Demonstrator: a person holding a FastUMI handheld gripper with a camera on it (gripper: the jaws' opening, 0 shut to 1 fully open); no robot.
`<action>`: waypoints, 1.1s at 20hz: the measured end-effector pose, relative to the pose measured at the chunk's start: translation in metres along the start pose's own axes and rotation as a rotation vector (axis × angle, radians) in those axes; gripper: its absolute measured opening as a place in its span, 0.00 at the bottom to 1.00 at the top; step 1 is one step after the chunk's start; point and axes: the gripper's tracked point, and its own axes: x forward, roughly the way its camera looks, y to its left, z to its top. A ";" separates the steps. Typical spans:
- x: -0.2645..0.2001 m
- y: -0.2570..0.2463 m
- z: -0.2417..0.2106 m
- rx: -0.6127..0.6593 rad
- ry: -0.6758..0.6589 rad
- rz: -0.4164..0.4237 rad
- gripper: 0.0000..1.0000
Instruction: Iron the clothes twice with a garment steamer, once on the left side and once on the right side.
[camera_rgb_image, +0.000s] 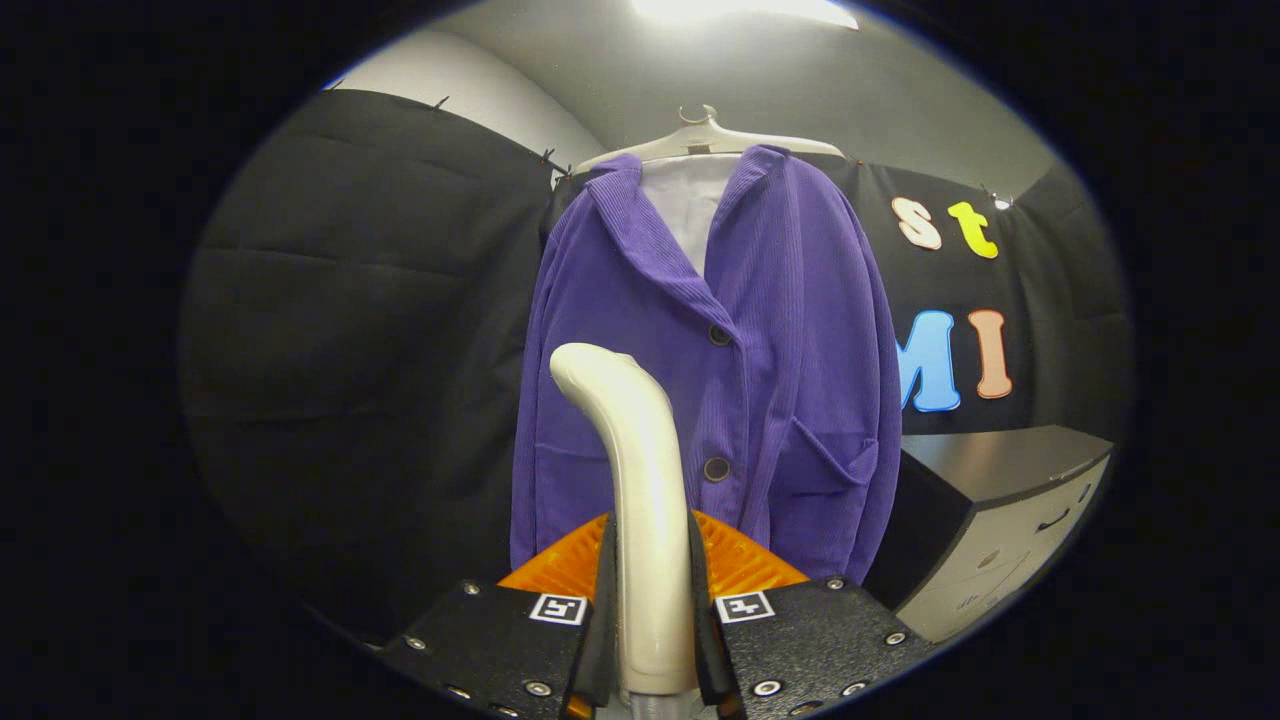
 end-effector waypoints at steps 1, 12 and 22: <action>-0.002 0.001 -0.009 -0.005 0.011 0.002 0.33; -0.025 0.009 -0.135 -0.093 0.217 -0.021 0.33; -0.053 0.008 -0.163 -0.053 0.285 -0.017 0.33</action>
